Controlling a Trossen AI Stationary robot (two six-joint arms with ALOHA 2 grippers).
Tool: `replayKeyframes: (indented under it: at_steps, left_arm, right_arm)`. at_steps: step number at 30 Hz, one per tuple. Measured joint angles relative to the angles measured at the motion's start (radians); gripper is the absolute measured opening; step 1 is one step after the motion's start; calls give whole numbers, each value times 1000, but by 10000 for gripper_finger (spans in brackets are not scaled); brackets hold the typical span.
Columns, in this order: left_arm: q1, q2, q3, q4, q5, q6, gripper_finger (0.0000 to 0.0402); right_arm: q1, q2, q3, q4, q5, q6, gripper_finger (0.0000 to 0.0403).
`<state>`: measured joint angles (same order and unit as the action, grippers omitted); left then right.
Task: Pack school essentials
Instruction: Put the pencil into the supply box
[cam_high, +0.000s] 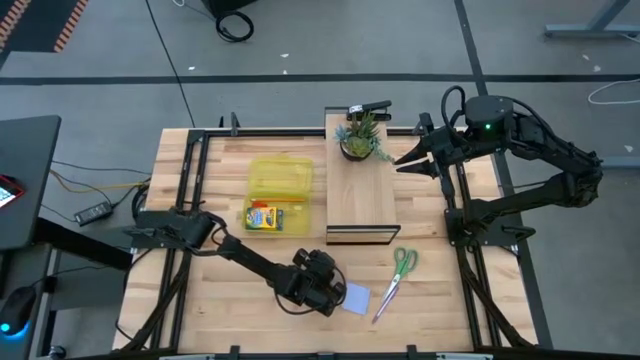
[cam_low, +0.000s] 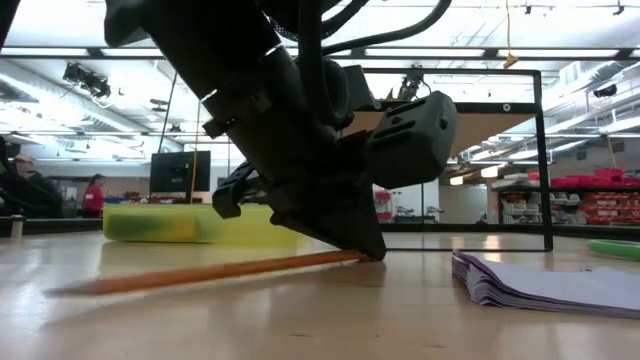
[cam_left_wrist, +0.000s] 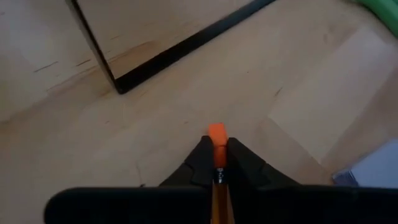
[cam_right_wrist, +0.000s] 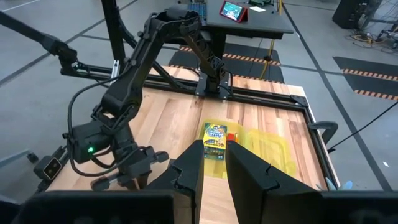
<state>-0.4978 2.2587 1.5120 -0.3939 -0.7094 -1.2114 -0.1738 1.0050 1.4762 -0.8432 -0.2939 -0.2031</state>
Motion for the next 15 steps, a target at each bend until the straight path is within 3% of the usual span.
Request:
replayKeyframes:
  at_steps: [7, 15]
  left_arm:
    - [-3, -36, -1, -63, 41, 53, 21]
    - [-11, -102, -2, -278, 16, 53, 31]
  right_arm:
    - [0, 0, 0, 5, 0, 6, 74]
    - [0, 0, 0, 12, 0, 10, 74]
